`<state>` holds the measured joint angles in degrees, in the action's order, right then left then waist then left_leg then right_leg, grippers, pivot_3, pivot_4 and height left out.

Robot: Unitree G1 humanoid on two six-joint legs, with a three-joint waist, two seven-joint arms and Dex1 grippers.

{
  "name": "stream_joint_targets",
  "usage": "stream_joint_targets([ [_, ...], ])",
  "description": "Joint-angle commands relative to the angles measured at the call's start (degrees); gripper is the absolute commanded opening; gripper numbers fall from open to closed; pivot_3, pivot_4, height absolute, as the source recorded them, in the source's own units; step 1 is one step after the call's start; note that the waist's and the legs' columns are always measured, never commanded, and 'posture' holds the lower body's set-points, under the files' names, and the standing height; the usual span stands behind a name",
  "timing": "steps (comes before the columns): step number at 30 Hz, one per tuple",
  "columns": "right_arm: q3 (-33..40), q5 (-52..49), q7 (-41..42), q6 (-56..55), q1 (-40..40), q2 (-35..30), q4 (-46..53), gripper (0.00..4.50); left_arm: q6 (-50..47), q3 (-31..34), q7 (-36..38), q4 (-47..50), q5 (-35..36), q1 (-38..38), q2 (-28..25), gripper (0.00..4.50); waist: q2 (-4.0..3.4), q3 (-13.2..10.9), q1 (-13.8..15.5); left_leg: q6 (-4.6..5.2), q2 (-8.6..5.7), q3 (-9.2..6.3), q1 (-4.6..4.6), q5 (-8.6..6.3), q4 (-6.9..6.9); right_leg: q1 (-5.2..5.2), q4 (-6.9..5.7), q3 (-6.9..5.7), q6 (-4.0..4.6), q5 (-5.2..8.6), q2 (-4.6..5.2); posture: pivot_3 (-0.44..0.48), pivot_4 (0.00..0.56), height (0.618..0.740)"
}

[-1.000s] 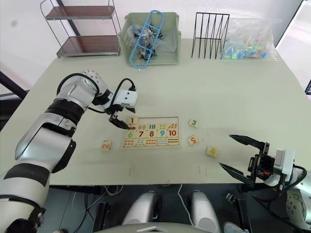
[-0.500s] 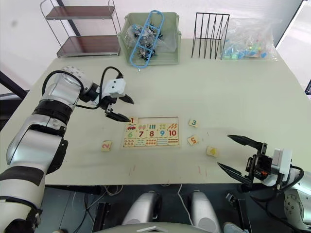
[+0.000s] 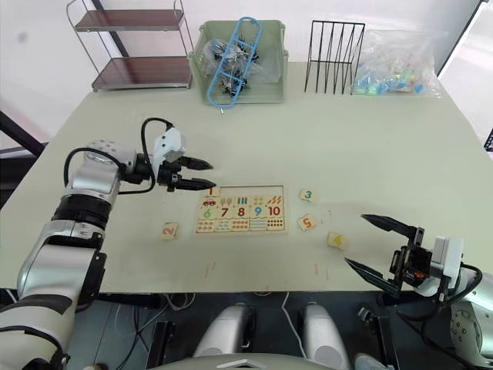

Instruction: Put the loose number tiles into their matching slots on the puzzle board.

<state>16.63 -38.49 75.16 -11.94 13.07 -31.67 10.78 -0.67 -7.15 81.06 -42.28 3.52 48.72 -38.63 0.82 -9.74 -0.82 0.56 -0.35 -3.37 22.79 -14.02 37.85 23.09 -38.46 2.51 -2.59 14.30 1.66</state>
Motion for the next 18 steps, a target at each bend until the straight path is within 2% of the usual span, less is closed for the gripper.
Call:
stream_joint_targets([
  [1, 1.0, -1.1, 0.6, -0.4, -0.4, -0.7, 0.8, 4.5, 6.5, 1.9, -1.3, -0.4, 0.6, 0.4, -0.4, 1.17, 0.0, 0.0, 0.0, 0.0, 0.0, 0.0, 0.0, 0.0, 0.0, 0.0, 0.0, 0.0, 0.0, 0.0, 0.0, 0.0, 0.15, 0.739],
  [3, 1.1, -1.1, 0.8, -0.3, -0.5, -0.8, 0.6, 4.5, 5.9, 2.9, -1.9, -1.5, 2.0, 0.9, 0.3, 0.16, 0.0, 0.0, 0.0, 0.0, -0.03, 0.02, 0.0, 0.0, 0.01, 0.0, 0.0, 0.01, 0.0, 0.0, 0.01, 0.0, 0.15, 0.739],
  [4, 1.1, -1.1, 0.9, -0.2, -0.6, -0.8, 0.5, 4.5, 6.0, 3.3, -2.0, -2.3, 2.3, 1.2, 0.4, 0.07, 0.0, 0.0, 0.0, 0.0, -0.05, 0.02, 0.0, 0.0, 0.01, 0.0, -0.01, 0.01, 0.0, 0.0, 0.01, 0.0, 0.15, 0.739],
  [18, 1.1, -0.9, 1.0, 0.0, -1.0, -0.7, 0.5, 4.5, 8.2, 4.6, 0.9, -8.6, 2.7, 1.6, -0.8, 0.07, 0.0, 0.0, 0.0, 0.0, -0.12, 0.04, 0.0, 0.0, 0.05, 0.0, -0.04, -0.02, 0.0, 0.0, 0.01, 0.0, 0.15, 0.739],
])
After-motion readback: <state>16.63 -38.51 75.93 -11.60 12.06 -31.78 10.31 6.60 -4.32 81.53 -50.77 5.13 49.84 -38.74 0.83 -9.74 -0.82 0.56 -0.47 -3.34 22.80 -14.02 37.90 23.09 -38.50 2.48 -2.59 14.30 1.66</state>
